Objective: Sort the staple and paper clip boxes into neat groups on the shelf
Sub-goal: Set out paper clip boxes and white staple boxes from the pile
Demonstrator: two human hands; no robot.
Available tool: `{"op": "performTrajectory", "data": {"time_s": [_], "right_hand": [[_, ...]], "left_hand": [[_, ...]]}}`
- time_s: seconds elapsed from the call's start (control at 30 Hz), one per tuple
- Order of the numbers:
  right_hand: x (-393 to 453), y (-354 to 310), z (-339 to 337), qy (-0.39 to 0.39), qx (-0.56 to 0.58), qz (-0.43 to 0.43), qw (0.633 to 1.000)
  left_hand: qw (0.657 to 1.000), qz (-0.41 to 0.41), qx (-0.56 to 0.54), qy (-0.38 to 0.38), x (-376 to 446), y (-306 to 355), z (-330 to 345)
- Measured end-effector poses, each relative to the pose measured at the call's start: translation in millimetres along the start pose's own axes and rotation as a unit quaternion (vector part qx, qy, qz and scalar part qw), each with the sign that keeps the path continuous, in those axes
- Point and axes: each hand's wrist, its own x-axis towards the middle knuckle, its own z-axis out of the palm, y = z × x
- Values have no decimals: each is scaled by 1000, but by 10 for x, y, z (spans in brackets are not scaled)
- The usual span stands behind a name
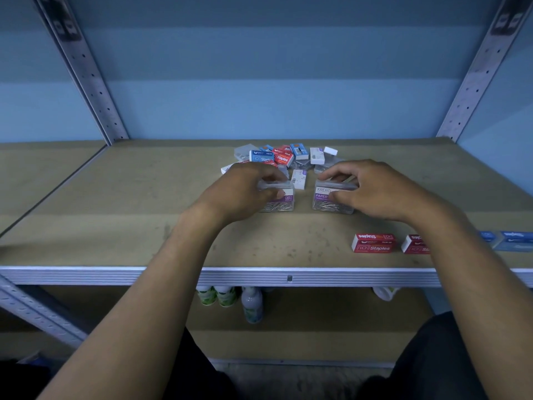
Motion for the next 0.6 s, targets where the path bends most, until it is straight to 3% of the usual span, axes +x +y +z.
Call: {"op": "performTrajectory", "data": {"time_s": [0.3, 0.6], "right_hand": [[-16, -99, 40, 17, 18, -22, 999], [9, -469, 246, -21, 19, -81, 996]], "left_hand": [[1000, 2, -5, -6, -164, -117, -117], [1000, 13, 16, 6, -635, -411, -450]]}}
